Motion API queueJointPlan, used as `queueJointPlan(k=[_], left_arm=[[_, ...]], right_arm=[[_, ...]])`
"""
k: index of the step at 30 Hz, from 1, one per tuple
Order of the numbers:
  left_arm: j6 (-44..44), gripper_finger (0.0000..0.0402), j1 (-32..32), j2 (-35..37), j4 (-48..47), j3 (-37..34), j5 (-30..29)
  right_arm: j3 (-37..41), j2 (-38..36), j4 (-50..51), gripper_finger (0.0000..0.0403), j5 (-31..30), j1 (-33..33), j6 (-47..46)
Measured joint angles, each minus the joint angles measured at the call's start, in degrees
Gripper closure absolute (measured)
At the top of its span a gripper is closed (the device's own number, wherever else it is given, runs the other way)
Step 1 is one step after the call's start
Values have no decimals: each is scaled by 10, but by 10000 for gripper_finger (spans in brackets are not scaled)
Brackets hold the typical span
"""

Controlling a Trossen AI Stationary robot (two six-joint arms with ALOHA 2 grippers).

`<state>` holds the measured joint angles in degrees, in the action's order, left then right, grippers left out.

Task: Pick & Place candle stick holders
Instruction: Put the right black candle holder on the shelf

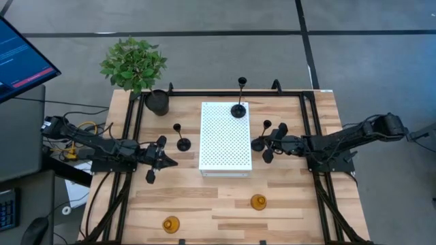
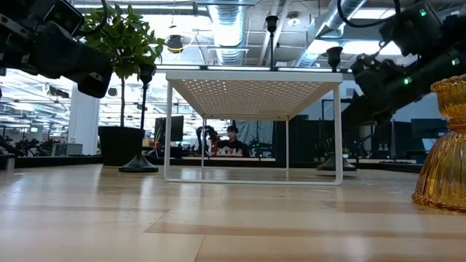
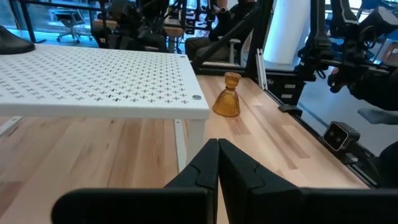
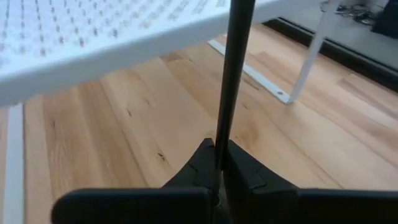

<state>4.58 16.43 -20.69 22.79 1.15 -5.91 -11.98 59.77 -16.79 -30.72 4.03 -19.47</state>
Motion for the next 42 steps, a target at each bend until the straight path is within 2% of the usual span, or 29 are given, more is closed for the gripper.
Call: queueJointPlan(k=[10, 20, 23, 27, 30, 34, 42], left_arm=[[-9, 392, 0, 0, 74, 0, 0], [-39, 392, 0, 0, 121, 0, 0], [-18, 392, 0, -4, 123, 0, -13], [5, 392, 0, -28, 121, 13, -63], [-3, 392, 0, -57, 122, 48, -96], [-53, 392, 0, -105, 122, 115, -104], [-153, 395, -27, -203, 120, 231, -121]], right_arm=[[-136, -103, 329, 402, -39, 1, -22], [-296, -141, 547, 402, -74, 37, -21], [-332, -138, 554, 403, -74, 54, -21], [-366, -120, 553, 403, -71, 70, -11], [-387, -99, 548, 403, -68, 75, 5], [-411, -67, 520, 403, -59, 76, 45], [-446, -9, 396, 403, 58, 47, 163]])
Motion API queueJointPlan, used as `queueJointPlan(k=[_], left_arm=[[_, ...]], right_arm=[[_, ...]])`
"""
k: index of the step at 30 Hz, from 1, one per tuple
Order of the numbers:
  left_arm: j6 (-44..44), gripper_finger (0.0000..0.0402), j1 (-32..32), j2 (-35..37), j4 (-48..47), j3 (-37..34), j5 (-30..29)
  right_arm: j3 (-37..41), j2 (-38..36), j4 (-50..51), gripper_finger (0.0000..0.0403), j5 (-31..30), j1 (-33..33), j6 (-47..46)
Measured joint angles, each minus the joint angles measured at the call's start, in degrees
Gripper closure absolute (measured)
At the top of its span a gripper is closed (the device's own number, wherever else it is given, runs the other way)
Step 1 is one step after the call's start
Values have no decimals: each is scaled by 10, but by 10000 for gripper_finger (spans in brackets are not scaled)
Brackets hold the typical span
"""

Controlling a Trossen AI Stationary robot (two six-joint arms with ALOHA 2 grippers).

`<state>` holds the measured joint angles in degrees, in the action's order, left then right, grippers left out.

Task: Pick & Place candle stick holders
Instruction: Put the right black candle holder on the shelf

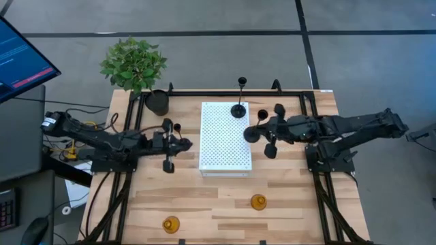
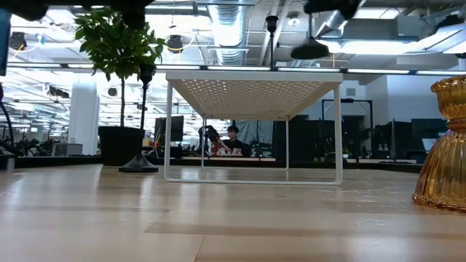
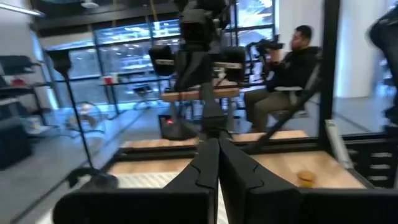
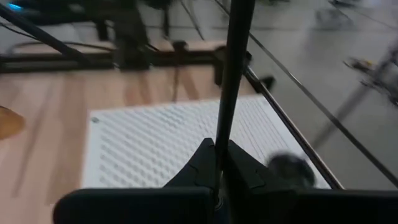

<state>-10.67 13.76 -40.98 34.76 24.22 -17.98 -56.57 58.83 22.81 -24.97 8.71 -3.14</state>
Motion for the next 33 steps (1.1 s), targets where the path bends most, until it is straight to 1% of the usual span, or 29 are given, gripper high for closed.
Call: queueJointPlan(k=[4, 6, 12, 14, 16, 20, 26, 30, 33], left_arm=[[-1, 396, -52, -45, 0, 41, 7], [11, 397, -84, -70, -1, 65, 34], [70, 395, -177, -150, -22, 154, 203], [82, 395, -198, -178, -29, 183, 244], [84, 397, -213, -206, -30, 208, 268], [86, 395, -222, -249, -28, 244, 277], [86, 373, -219, -281, -13, 271, 277], [86, 348, -219, -283, -12, 274, 277], [86, 322, -219, -283, -10, 274, 277]], right_arm=[[-13, 25, -35, 403, 53, -26, 31], [-19, 40, -42, 403, 70, -40, 37], [-29, 90, -58, 403, 125, -76, 38], [-31, 104, -55, 403, 133, -85, 38], [-35, 117, -59, 403, 134, -91, 38], [-48, 138, -57, 403, 134, -95, 51], [-70, 166, -60, 403, 139, -96, 68], [-72, 180, -80, 403, 189, -107, 68], [-73, 185, -87, 403, 203, -115, 68]])
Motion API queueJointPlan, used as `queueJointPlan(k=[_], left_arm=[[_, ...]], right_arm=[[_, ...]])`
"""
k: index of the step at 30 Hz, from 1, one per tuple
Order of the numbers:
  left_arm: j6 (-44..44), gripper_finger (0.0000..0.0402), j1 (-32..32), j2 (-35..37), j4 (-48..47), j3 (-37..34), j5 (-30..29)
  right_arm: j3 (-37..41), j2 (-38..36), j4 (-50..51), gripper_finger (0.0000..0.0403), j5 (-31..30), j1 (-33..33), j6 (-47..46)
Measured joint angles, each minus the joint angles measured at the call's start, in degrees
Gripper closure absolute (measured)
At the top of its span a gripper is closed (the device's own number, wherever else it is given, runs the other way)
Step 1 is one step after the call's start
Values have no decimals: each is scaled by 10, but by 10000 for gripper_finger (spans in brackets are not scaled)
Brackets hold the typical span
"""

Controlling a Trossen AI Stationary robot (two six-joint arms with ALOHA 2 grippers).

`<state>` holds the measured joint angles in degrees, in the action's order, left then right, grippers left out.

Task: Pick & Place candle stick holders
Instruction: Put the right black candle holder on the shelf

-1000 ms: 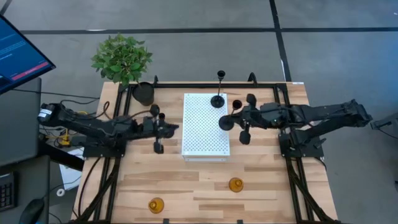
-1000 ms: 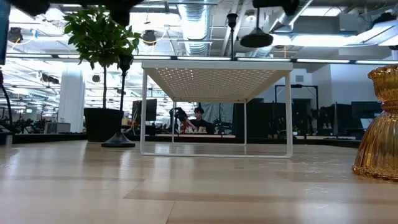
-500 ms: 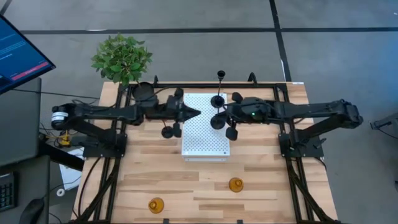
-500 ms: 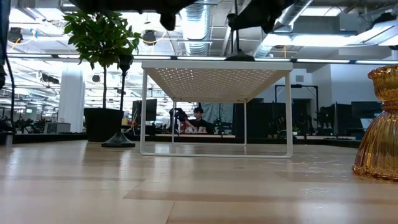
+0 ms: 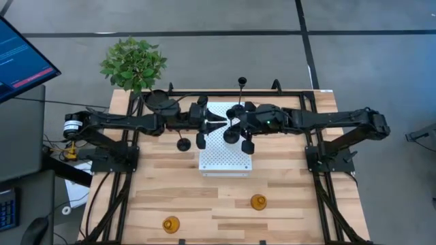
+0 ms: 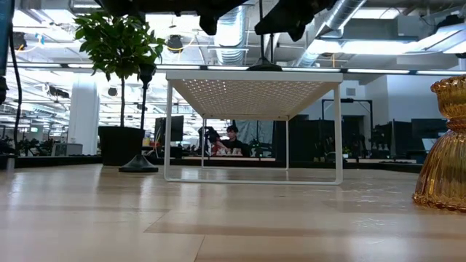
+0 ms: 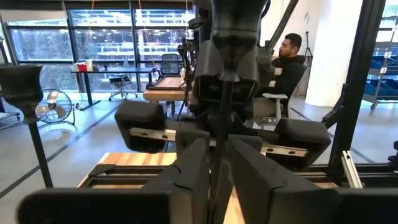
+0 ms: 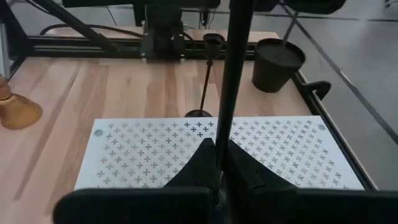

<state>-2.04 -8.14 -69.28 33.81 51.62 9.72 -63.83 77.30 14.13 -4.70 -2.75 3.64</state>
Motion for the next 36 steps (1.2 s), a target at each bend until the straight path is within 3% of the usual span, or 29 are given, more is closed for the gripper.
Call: queueJointPlan(k=[8, 14, 36], left_arm=[[1, 256, 0, 0, 7, 0, 0], [23, 233, 0, -7, 40, 0, 0], [40, 275, 4, -82, 78, 44, 0]], right_arm=[[0, 0, -31, 403, 4, -8, 0], [0, 0, -40, 403, 4, -8, 0], [0, 0, -39, 401, 4, -7, 0]])
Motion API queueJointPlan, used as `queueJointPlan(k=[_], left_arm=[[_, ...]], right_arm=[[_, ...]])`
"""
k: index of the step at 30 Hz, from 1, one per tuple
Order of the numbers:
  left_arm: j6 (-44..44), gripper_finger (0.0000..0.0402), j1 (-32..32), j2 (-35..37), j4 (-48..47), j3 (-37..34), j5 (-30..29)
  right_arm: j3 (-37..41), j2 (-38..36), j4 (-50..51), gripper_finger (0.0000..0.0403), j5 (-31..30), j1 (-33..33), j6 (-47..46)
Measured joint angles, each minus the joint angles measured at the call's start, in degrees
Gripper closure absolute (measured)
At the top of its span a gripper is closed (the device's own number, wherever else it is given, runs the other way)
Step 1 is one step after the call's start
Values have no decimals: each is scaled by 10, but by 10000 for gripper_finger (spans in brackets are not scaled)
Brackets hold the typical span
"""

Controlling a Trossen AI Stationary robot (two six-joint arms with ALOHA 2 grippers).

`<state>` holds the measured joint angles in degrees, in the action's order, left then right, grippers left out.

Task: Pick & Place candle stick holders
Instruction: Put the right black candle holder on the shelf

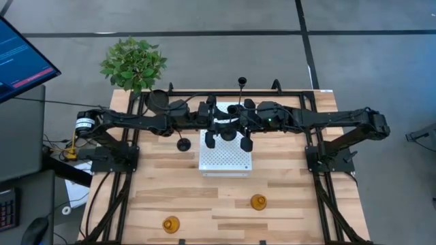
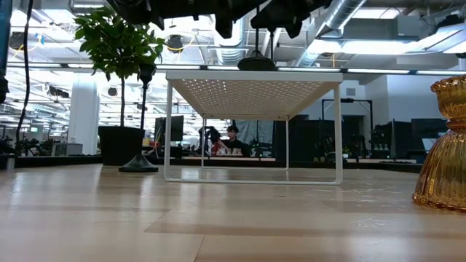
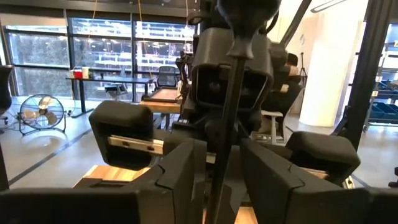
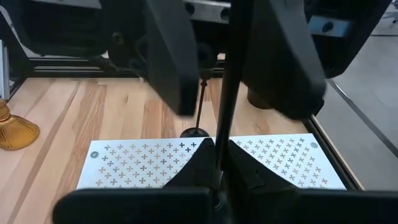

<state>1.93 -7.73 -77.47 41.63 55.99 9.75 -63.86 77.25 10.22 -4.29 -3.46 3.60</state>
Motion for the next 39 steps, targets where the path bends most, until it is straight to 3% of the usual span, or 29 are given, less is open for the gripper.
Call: queueJointPlan(k=[27, 39], left_arm=[[1, 377, 0, 5, 4, 0, 0], [3, 383, 0, 5, 4, 0, -1]], right_arm=[[0, 0, 0, 401, 1, 0, -5], [0, 0, 0, 391, 2, 0, -3]])
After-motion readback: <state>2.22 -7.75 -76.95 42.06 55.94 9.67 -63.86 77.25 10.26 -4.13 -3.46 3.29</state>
